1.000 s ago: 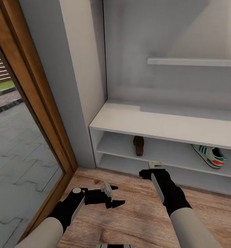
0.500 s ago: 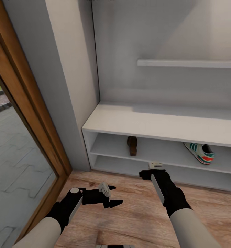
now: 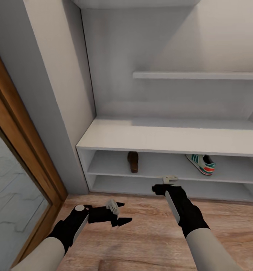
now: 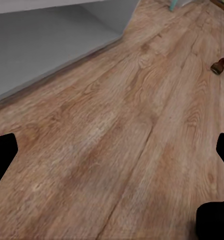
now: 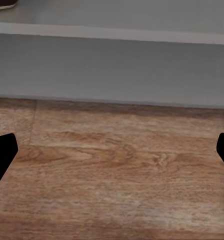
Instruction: Pick up the two gym shoes and the two sandals from the corridor floor and place them onto the hallstand (shoe rack) in the corridor, making sure they are on the rack and not on the floor. Arrange them so the two gym shoes are next to each other and the two sandals are next to each other.
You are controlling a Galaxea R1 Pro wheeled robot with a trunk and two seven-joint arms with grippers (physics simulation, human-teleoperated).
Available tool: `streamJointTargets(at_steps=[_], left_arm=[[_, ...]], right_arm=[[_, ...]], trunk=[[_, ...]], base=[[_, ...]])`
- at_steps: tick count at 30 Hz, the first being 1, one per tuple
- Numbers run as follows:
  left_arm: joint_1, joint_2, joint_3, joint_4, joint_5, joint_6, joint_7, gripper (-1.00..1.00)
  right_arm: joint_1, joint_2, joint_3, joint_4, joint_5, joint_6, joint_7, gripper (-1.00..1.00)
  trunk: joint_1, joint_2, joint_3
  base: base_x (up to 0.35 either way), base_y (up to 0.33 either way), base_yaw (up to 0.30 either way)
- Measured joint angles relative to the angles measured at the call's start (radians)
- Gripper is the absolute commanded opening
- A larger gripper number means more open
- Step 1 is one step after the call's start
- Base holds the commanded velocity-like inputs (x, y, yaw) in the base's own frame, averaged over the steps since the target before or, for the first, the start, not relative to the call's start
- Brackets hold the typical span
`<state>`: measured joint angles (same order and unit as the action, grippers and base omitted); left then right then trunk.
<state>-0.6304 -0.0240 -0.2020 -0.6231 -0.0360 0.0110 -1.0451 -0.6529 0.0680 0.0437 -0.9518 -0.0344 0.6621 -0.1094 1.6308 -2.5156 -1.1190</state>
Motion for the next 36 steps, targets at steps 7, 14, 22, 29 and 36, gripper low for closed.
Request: streamJointTargets(at_steps=[7,14,22,29,36], left_arm=[[0.0,0.0,-0.001,0.0,0.0,0.0,0.01,1.0],[0.0,0.0,-0.001,0.001,0.0,0.0,0.011,1.0],[0.0,-0.001,-0.001,0.001,0.0,0.0,0.012,1.0],[0.0,0.0,-0.002,0.001,0.0,0.0,0.011,1.0],[0.0,0.0,-0.002,0.002,0.001,0.0,0.011,1.0]], right_arm=[[0.0,0.0,0.0,0.003,0.0,-0.008,0.0,1.0],[0.0,0.0,0.001,0.003,0.0,-0.008,0.001,1.0],[0.0,0.0,-0.001,0.003,-0.001,-0.008,0.001,1.0],[0.0,0.0,-0.003,0.074,-0.001,-0.01,0.0,1.0],[0.0,-0.001,-0.005,0.096,0.0,-0.01,-0.001,1.0]], trunk=[[-0.003,0.002,0.035],[-0.003,0.002,0.043],[-0.006,0.003,0.076],[-0.009,0.005,0.111],[-0.01,0.005,0.127]], base=[[0.0,0.0,-0.223],[0.0,0.0,-0.224],[0.0,0.0,-0.224],[0.0,0.0,-0.225],[0.0,0.0,-0.225]])
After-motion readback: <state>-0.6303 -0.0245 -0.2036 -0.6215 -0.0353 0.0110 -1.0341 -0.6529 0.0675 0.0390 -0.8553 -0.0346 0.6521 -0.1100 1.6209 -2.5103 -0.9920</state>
